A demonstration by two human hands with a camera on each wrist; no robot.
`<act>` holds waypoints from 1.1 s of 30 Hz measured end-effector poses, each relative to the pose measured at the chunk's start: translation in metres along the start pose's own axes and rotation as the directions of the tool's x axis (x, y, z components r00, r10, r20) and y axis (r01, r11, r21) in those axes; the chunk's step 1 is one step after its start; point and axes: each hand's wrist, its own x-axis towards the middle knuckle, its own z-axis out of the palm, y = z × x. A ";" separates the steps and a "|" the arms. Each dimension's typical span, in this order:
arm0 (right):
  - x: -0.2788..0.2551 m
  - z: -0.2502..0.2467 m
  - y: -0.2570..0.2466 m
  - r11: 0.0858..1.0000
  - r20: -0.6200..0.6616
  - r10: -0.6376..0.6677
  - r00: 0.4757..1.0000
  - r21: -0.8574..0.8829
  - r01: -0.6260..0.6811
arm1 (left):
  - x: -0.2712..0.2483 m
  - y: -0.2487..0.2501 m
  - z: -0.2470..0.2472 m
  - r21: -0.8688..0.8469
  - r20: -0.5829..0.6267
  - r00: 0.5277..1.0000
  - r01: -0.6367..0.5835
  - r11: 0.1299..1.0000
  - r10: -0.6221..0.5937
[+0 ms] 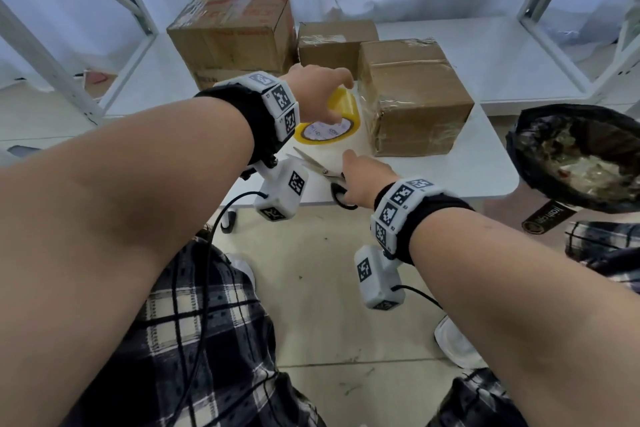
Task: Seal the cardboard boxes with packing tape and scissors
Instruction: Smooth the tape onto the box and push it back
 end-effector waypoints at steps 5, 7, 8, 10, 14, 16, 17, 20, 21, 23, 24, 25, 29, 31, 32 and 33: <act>-0.015 -0.023 0.020 1.000 0.117 0.008 0.993 0.023 -0.010 | -0.004 0.003 0.000 0.094 0.011 0.999 -0.032 0.995 0.031; -0.024 -0.037 0.030 0.998 0.187 0.051 0.981 0.024 -0.057 | -0.007 0.008 -0.001 0.139 0.028 0.999 -0.038 0.990 0.034; -0.029 -0.042 0.036 0.996 0.211 0.075 0.975 0.023 -0.081 | -0.008 0.011 -0.001 0.171 0.035 0.999 -0.042 0.984 0.037; -0.035 -0.050 0.048 0.993 0.253 0.107 0.962 0.021 -0.116 | -0.010 0.016 -0.001 0.219 0.054 0.998 -0.043 0.975 0.032; -0.048 -0.047 0.072 0.973 0.308 0.184 0.933 0.081 -0.218 | -0.013 0.022 0.002 0.273 0.062 0.998 -0.018 0.962 0.001; -0.055 -0.041 0.080 0.921 0.370 0.202 0.907 0.245 -0.304 | -0.015 0.026 0.004 0.280 0.060 0.998 -0.001 0.960 -0.016; -0.058 -0.039 0.082 0.877 0.395 0.193 0.898 0.340 -0.338 | -0.016 0.027 0.005 0.283 0.061 0.998 0.005 0.959 -0.023; -0.070 -0.035 0.083 0.737 0.432 0.150 0.889 0.551 -0.392 | -0.018 0.031 0.007 0.280 0.061 0.997 0.023 0.960 -0.041; -0.073 -0.034 0.082 0.671 0.437 0.139 0.889 0.618 -0.409 | -0.018 0.031 0.007 0.280 0.060 0.997 0.026 0.960 -0.045; -0.075 -0.033 0.077 0.559 0.419 0.130 0.899 0.717 -0.415 | -0.018 0.031 0.006 0.270 0.057 0.997 0.032 0.962 -0.049; -0.075 -0.032 0.075 0.531 0.406 0.133 0.904 0.741 -0.411 | -0.018 0.031 0.005 0.265 0.057 0.997 0.036 0.964 -0.052; -0.074 -0.032 0.073 0.514 0.393 0.138 0.909 0.756 -0.406 | -0.018 0.031 0.004 0.264 0.058 0.997 0.037 0.964 -0.054; -0.067 -0.031 0.062 0.432 0.361 0.162 0.919 0.811 -0.394 | -0.016 0.030 0.002 0.267 0.067 0.995 0.049 0.962 -0.069; -0.062 -0.032 0.055 0.378 0.341 0.179 0.923 0.842 -0.384 | -0.015 0.029 0.002 0.259 0.065 0.995 0.054 0.964 -0.073; -0.058 -0.032 0.051 0.358 0.331 0.186 0.925 0.854 -0.378 | -0.015 0.029 0.002 0.253 0.062 0.995 0.058 0.966 -0.076; -0.056 -0.032 0.048 0.346 0.321 0.197 0.926 0.861 -0.372 | -0.015 0.028 0.002 0.246 0.060 0.995 0.060 0.967 -0.076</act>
